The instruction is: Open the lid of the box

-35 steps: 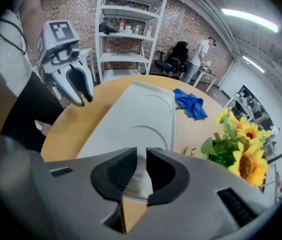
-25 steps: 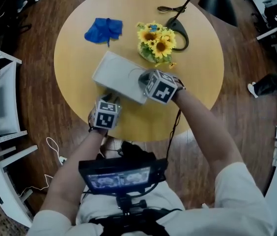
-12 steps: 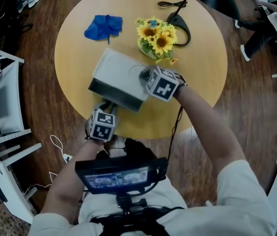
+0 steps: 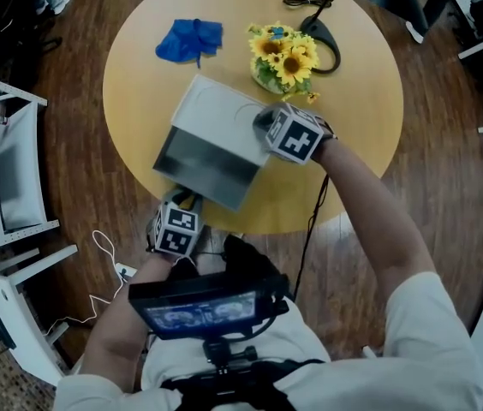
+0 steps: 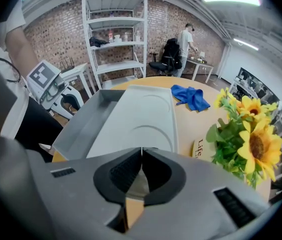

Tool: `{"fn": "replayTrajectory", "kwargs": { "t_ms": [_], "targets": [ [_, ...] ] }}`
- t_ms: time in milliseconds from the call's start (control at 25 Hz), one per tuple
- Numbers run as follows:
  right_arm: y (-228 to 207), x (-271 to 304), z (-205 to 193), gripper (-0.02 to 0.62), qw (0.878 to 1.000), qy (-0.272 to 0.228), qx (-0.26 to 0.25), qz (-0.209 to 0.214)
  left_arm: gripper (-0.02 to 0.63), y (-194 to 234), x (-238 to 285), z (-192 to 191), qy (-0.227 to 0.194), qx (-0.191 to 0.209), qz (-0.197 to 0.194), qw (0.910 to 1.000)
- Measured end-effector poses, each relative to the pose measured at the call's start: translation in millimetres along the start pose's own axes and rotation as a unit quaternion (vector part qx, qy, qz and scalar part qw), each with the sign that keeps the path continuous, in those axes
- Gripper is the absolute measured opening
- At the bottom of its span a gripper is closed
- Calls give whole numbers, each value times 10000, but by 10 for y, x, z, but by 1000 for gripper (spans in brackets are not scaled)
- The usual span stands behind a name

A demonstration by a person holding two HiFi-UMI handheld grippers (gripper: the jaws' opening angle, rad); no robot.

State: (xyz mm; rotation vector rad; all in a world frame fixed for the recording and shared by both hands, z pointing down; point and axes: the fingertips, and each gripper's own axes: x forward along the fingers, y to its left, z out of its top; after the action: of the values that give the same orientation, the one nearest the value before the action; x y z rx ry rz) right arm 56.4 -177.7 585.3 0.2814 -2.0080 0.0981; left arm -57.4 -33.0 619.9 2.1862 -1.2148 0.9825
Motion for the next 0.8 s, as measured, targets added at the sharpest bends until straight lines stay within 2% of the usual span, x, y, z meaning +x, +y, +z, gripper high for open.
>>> {"fn": "replayTrajectory", "kwargs": {
  "t_ms": [120,200,280,360,400,440,520,560,680,720,760,800],
  "targets": [
    [-48,-40,58,12,9994,-142,-150,-282,81,18,38,20,28,174,-90,9998],
    [-53,-96,90,12,9976,-343,-41,-596,115,34,6,-16,119,337,-162,9992],
    [13,-235,160,12,9906,-807,456,-1007,120,100,-120,-105,158,404,-213,9988],
    [329,-388,188,18,9760,-1333,1250,-1181,120,199,-381,-262,110,261,-215,9994],
    [556,-447,178,130,9683,-1499,1605,-1189,120,266,-518,-317,46,154,-222,9996],
    [739,-506,163,180,9596,-1608,1920,-1284,120,360,-615,-291,-86,124,-256,9996],
    [1042,-625,159,181,9320,-1807,2605,-1757,120,560,-758,-92,-504,274,-438,9974],
    [1321,-638,175,181,9102,-1936,3086,-1969,120,620,-896,-70,-666,338,-567,9956],
    [2364,-492,319,179,8270,-2303,4526,-2413,120,748,-1387,-299,-911,497,-949,9901],
    [2583,-424,387,178,8062,-2370,4787,-2544,120,797,-1463,-355,-996,574,-1045,9879],
    [2742,-361,458,177,7925,-2411,4937,-2649,120,847,-1487,-398,-1086,640,-1124,9856],
    [2876,-307,522,176,7856,-2413,5007,-2718,120,892,-1478,-443,-1171,667,-1193,9837]
  ]
}}
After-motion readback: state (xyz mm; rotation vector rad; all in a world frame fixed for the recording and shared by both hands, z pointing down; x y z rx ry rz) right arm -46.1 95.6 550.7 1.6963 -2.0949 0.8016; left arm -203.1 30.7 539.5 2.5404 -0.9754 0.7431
